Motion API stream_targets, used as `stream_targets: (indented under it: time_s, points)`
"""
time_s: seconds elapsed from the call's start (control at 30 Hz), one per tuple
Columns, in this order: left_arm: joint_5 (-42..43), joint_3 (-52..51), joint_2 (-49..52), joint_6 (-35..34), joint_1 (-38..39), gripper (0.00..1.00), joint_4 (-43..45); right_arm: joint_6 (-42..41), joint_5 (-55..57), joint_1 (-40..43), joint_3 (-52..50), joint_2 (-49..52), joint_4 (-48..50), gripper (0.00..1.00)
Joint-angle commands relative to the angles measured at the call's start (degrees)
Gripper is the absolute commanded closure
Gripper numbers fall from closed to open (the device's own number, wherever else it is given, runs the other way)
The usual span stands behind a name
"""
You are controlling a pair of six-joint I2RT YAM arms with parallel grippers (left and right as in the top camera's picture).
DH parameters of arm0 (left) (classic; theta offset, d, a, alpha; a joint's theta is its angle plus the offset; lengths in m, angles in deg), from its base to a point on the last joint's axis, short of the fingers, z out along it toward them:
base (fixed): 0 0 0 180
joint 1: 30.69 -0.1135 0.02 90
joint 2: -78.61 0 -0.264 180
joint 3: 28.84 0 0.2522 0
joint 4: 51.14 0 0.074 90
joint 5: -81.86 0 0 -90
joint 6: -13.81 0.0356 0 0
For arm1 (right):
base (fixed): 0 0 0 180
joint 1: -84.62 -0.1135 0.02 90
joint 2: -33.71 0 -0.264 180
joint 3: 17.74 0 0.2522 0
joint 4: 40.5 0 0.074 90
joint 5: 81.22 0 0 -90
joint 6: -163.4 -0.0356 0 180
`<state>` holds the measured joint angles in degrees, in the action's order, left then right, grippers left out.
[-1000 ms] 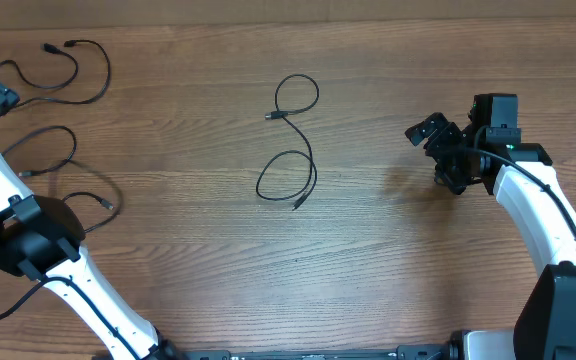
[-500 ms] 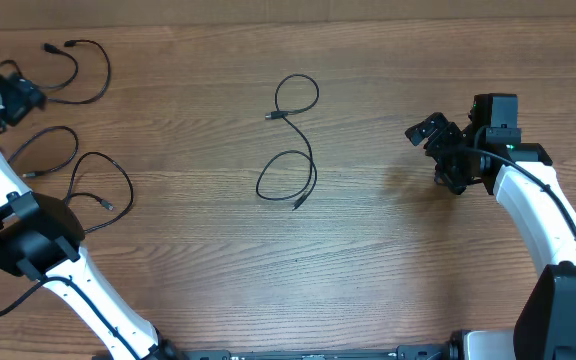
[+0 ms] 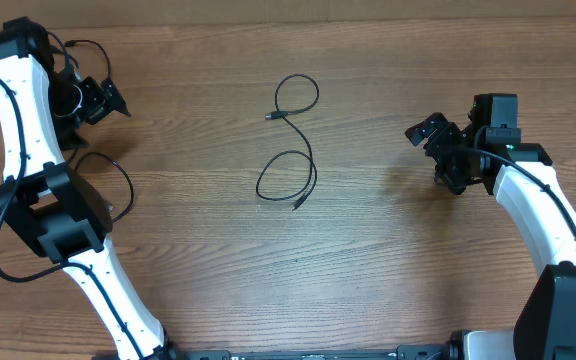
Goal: Untangle cables
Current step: 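Lower the held cable onto the table at the left with the left gripper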
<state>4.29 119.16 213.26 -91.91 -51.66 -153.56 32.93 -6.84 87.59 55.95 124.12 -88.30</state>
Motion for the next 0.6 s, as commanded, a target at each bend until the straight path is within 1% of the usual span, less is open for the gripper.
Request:
stream_targets:
  time_s: [0.0, 0.07, 0.1, 0.17, 0.33, 0.57]
  points:
    - [-3.82, -0.33, 0.07, -10.93, -0.59, 0.0, -2.14, 0.2, 0.59, 0.07, 1.27, 0.04, 0.28, 0.0]
    - [-8.85, -0.33, 0.07, -11.76, -0.42, 0.0, -4.74, 0.2, 0.59, 0.07, 1.27, 0.04, 0.28, 0.0]
    - [-13.51, -0.33, 0.07, -12.46, -0.31, 0.0, -6.08, 0.2, 0.59, 0.07, 1.27, 0.04, 0.31, 0.0]
    - [-16.65, -0.42, 0.07, -15.91, -0.28, 0.0, -7.85, 0.2, 0.59, 0.07, 1.27, 0.04, 0.28, 0.0]
    - [-15.08, -1.49, 0.07, -17.81, -0.17, 0.0, -7.45, 0.2, 0.59, 0.07, 1.27, 0.04, 0.31, 0.0]
    - [-10.6, -7.54, 0.07, -17.73, 0.46, 0.0, -2.29, 0.2, 0.59, 0.07, 1.27, 0.04, 0.31, 0.0]
